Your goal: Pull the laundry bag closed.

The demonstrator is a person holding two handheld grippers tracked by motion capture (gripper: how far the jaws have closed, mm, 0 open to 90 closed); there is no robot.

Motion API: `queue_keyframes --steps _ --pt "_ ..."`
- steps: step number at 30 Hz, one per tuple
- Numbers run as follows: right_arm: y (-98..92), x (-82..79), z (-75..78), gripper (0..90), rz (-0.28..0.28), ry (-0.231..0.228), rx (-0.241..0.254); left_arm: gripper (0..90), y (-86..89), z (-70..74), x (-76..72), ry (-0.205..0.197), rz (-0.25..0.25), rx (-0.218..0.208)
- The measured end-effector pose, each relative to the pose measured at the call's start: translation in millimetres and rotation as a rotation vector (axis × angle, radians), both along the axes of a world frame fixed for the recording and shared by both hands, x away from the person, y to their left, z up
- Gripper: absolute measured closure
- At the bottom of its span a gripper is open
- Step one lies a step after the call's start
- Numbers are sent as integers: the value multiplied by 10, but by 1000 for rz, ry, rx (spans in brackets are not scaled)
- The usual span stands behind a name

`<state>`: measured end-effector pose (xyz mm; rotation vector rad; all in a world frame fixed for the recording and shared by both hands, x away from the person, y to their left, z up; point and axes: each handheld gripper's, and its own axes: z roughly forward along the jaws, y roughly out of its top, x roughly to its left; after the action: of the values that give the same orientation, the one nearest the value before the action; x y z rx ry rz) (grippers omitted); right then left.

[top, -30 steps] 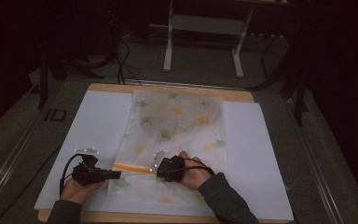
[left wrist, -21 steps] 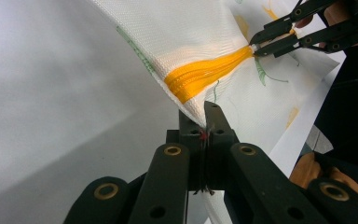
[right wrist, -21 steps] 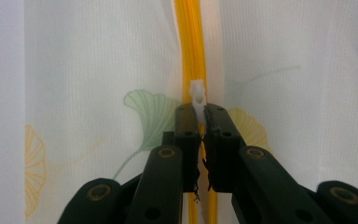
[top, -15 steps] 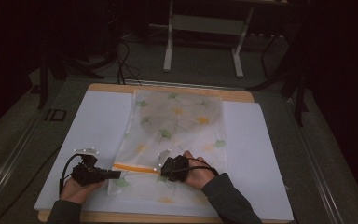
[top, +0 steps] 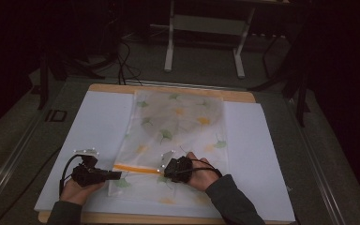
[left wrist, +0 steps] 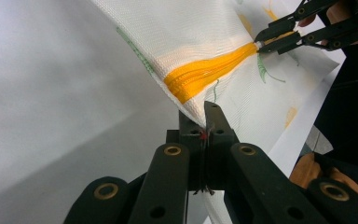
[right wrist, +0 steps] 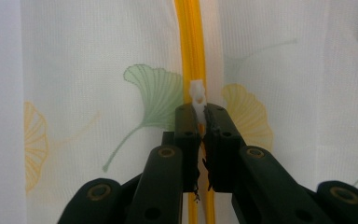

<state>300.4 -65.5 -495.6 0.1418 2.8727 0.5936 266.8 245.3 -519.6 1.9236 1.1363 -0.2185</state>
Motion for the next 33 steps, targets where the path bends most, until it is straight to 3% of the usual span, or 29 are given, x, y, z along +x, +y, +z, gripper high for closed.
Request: queue_keyframes --steps 33 --pt "-204 5 8 845 -23 3 1 890 -3 -1 2 0 0 2"
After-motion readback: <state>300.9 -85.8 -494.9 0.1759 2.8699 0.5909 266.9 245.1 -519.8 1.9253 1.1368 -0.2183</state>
